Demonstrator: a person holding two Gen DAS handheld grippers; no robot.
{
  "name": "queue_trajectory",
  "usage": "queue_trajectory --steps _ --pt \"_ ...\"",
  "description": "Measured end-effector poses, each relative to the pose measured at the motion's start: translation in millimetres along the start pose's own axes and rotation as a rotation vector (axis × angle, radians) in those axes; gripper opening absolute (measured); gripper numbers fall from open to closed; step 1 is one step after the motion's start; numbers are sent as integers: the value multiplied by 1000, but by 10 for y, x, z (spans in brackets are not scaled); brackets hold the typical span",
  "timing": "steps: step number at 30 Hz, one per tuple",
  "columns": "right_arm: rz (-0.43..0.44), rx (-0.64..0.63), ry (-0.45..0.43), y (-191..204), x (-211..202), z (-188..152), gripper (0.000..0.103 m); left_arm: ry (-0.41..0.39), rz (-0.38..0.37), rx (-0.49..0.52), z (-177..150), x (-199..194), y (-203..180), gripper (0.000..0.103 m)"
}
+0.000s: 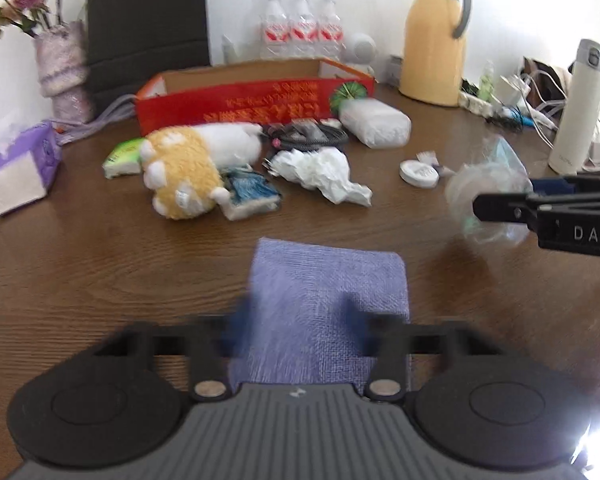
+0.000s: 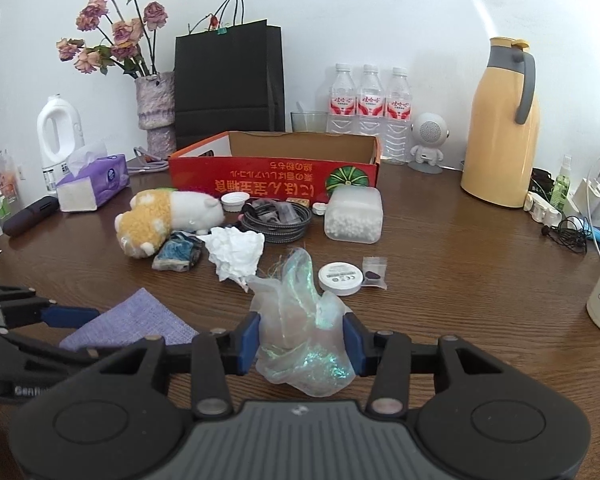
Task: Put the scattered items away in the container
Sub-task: 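Carry both bags into the cardboard box and open both tools to release them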
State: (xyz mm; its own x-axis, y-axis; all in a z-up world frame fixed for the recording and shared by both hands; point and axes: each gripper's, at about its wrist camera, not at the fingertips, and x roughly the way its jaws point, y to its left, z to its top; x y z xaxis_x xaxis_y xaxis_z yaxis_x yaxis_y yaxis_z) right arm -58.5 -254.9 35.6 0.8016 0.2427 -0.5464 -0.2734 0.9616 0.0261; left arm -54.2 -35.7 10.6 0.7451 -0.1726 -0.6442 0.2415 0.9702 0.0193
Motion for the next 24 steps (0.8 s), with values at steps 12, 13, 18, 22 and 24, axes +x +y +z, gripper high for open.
queue_trajectory --steps 12,13,18,22,24 --pt "66 19 -56 40 60 224 36 -306 77 -24 577 -569 228 3" --pt "59 0 -84 34 59 376 36 -343 73 -36 781 -576 324 3" --pt "24 -74 -217 -32 235 1336 36 -413 67 -120 1925 -222 788 3" --pt "-20 -121 -213 -206 837 2100 36 -321 68 -214 2681 520 1138 3" --pt "-14 -132 -148 -292 1295 2355 36 -250 84 -230 2868 982 1266 3"
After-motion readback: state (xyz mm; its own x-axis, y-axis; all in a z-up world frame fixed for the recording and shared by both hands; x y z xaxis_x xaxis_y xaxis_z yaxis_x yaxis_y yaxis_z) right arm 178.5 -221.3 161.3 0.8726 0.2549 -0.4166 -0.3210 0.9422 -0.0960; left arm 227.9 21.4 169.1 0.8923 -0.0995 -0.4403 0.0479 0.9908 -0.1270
